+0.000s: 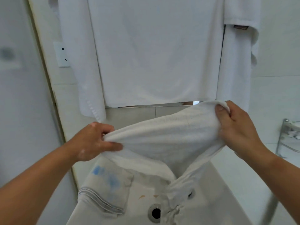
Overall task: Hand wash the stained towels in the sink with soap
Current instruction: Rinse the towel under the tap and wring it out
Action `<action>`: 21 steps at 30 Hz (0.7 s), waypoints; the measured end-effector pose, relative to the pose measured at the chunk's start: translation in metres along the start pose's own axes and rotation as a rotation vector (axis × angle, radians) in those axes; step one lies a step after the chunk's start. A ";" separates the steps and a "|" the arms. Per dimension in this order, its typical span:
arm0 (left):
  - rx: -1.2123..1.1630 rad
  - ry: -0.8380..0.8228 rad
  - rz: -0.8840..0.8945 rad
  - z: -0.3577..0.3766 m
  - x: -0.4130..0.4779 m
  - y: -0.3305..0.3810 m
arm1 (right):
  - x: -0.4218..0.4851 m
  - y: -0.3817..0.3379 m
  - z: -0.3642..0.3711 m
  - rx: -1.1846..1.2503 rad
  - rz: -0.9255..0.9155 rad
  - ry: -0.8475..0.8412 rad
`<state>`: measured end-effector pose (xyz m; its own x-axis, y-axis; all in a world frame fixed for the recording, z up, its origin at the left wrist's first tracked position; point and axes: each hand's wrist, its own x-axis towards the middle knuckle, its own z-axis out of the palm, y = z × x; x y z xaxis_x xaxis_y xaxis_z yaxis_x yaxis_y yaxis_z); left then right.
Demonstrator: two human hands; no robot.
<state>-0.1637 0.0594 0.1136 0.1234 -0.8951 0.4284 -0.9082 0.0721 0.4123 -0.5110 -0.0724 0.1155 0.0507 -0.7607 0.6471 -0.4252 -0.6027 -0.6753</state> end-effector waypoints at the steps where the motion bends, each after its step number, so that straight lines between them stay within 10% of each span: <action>1: -0.124 0.023 -0.060 -0.002 -0.003 0.001 | 0.000 -0.003 0.001 0.099 0.046 -0.018; 6: -0.848 -0.115 -0.420 -0.001 -0.013 0.006 | 0.000 -0.017 0.010 0.387 0.307 -0.200; 11: -1.446 0.225 -0.302 -0.006 -0.007 0.030 | 0.016 -0.050 0.004 0.889 0.372 -0.200; 16: -1.122 0.159 -0.505 0.076 -0.048 0.083 | -0.067 -0.034 0.045 0.505 0.533 -0.537; 21: -1.375 0.233 -0.505 0.082 -0.044 0.085 | -0.063 -0.038 0.049 0.588 0.519 -0.327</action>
<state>-0.2791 0.0685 0.0639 0.4836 -0.8723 0.0728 0.3144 0.2507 0.9156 -0.4540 -0.0135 0.0828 0.2761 -0.9522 0.1304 0.0679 -0.1160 -0.9909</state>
